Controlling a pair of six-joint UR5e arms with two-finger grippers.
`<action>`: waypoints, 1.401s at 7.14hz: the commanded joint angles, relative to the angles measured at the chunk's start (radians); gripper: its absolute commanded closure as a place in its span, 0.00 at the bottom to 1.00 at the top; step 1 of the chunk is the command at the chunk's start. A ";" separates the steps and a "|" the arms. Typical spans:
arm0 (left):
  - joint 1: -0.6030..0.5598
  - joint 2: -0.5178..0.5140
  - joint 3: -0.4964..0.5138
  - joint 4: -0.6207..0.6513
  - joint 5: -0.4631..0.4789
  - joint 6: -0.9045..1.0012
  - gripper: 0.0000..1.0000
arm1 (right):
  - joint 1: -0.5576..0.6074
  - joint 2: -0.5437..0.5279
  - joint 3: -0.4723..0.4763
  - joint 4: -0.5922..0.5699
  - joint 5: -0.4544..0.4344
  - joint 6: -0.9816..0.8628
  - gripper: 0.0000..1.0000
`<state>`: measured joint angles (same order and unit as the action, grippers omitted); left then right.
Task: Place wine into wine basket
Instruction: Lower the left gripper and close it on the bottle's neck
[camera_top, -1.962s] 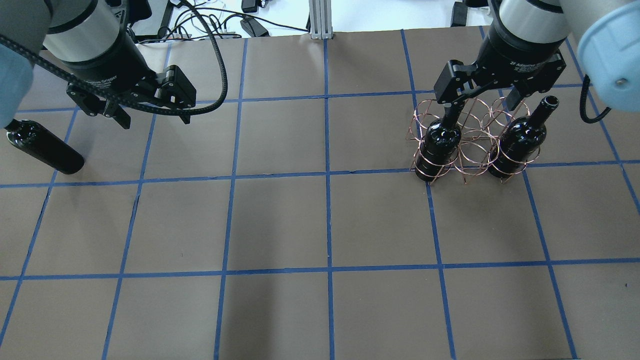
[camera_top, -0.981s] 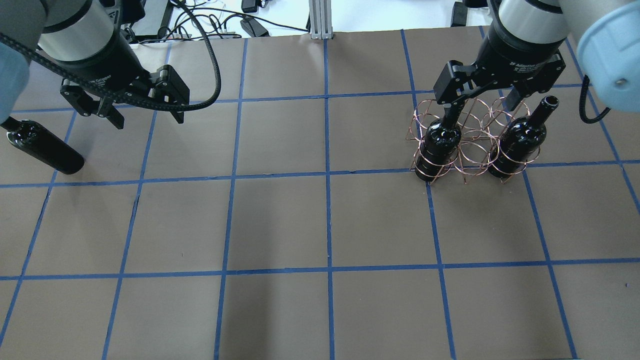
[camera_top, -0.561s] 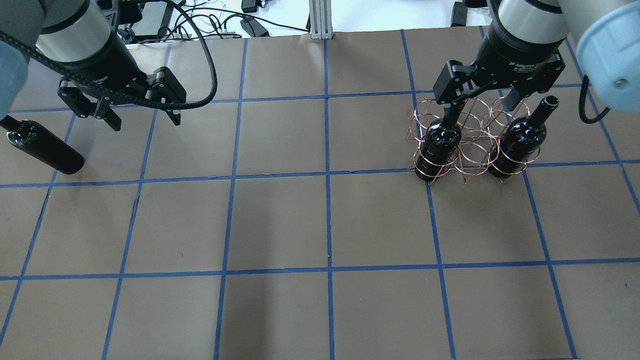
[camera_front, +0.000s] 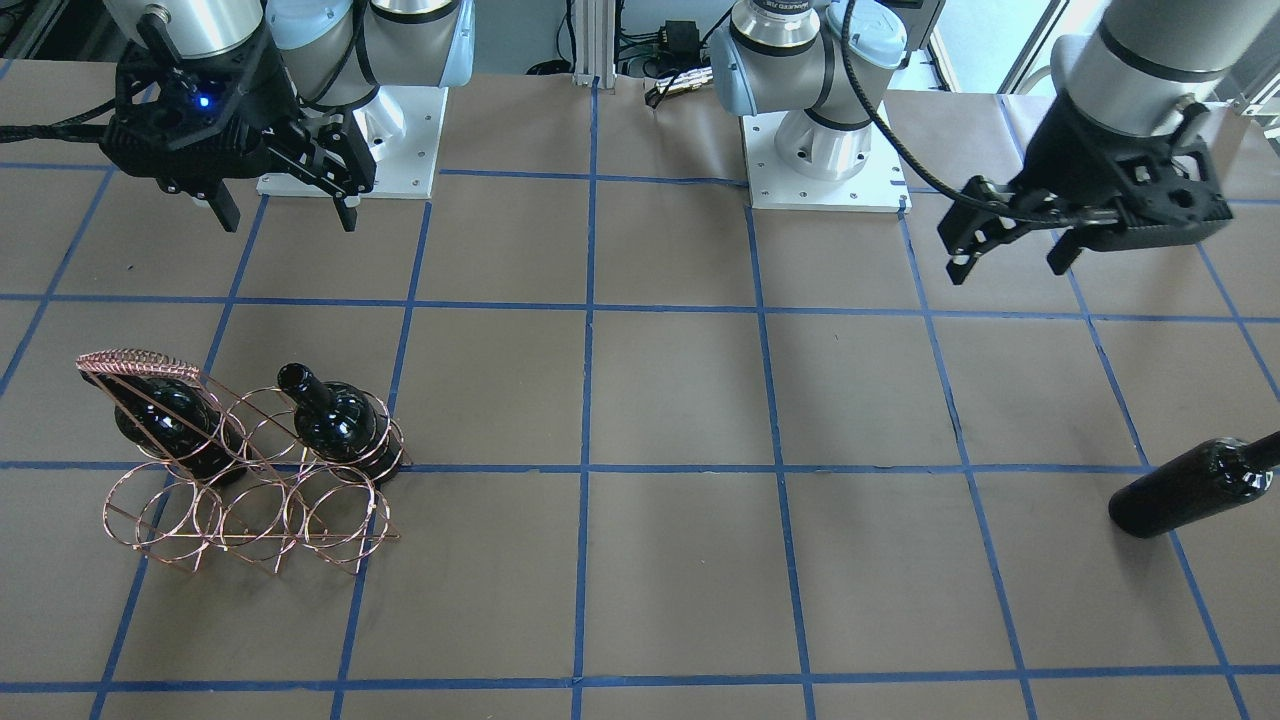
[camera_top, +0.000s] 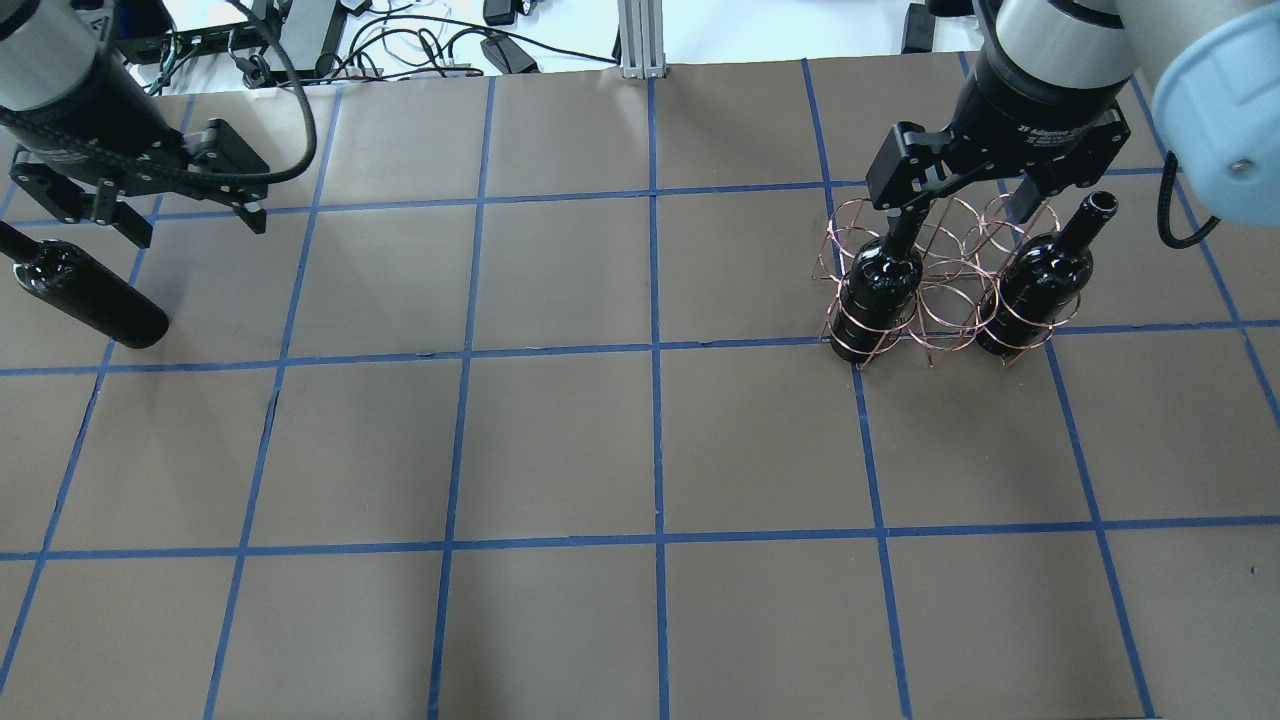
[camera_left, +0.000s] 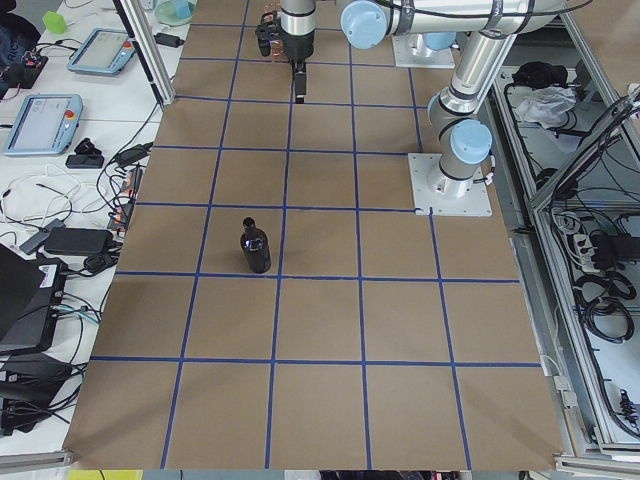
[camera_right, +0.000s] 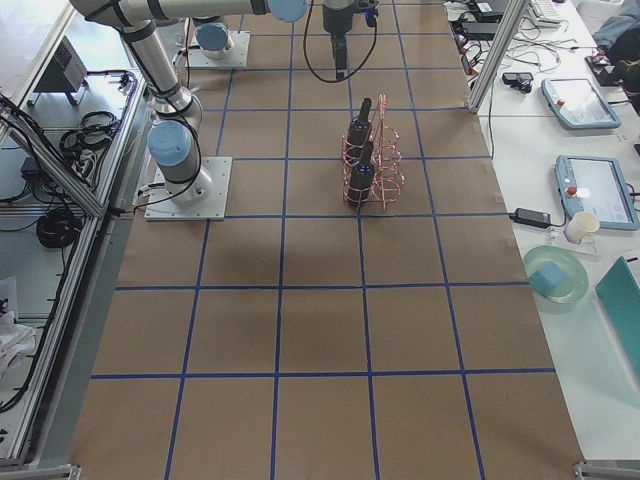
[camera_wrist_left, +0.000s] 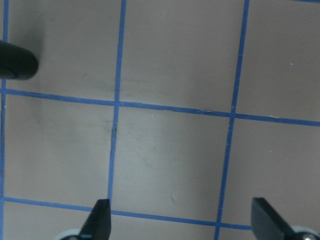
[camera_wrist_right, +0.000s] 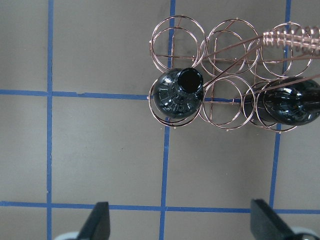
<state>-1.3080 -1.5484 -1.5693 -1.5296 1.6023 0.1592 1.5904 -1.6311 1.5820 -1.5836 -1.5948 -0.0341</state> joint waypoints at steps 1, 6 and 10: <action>0.201 -0.053 0.018 0.101 -0.004 0.266 0.00 | 0.000 -0.007 0.006 0.001 0.001 0.000 0.00; 0.404 -0.270 0.196 0.132 -0.059 0.549 0.00 | -0.001 -0.012 0.007 0.001 -0.001 0.000 0.00; 0.420 -0.372 0.196 0.178 -0.065 0.557 0.00 | -0.001 -0.012 0.009 -0.001 -0.001 0.000 0.00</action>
<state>-0.8895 -1.8882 -1.3722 -1.3549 1.5384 0.7200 1.5891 -1.6436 1.5896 -1.5837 -1.5954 -0.0339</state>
